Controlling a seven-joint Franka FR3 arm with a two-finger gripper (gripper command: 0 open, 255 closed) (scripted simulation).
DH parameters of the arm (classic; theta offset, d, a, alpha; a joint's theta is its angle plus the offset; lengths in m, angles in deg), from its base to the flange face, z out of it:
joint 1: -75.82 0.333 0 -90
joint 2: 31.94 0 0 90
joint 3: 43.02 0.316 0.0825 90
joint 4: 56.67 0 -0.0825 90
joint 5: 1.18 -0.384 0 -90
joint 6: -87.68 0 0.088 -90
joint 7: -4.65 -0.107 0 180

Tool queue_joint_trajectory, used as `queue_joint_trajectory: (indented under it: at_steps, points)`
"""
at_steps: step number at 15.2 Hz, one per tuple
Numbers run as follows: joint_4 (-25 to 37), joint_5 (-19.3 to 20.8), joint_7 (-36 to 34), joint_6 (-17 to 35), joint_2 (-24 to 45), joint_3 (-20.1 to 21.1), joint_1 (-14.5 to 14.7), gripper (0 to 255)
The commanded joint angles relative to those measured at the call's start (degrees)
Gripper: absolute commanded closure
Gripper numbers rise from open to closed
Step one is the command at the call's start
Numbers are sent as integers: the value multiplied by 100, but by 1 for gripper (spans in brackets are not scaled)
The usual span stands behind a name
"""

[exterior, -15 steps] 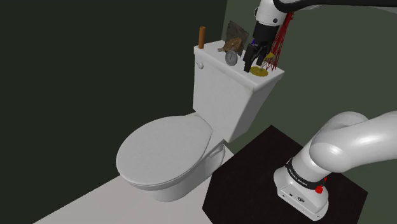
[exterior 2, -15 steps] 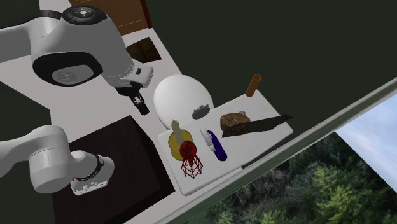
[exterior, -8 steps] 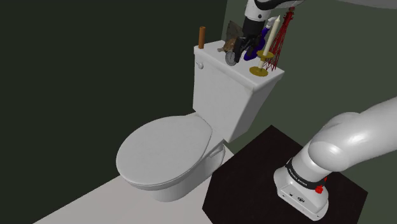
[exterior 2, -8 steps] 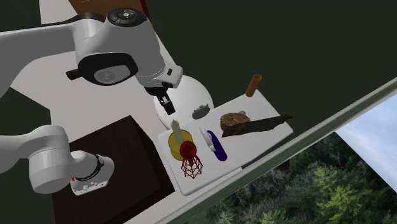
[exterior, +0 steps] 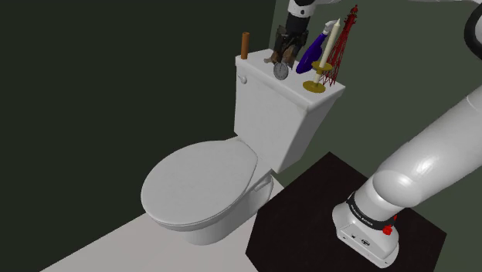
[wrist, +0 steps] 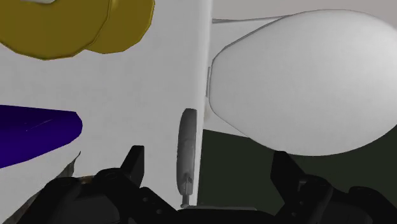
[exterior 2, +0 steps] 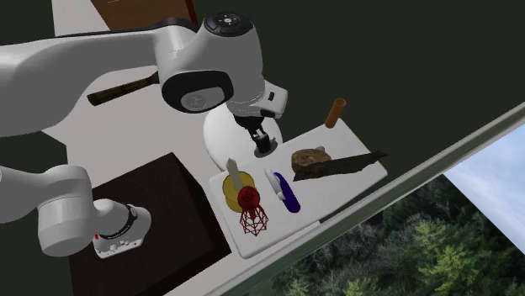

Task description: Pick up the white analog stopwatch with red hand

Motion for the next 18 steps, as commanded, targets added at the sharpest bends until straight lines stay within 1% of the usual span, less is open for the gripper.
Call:
queue_joint_trajectory:
  at_steps: [1, 2, 9, 11, 12, 18]
  points:
    - [388, -6, 34, 58, 374, -65, -54, 0]
    - [449, -9, 39, 60, 428, -74, -62, 0]
    - [-92, -9, 30, 638, 465, -77, -64, 0]
    - [-93, -9, 30, 638, 464, -77, -64, 0]
    - [-82, -9, 24, 635, 471, -74, -61, 255]
    - [-89, -8, 26, 638, 467, -75, -62, 255]
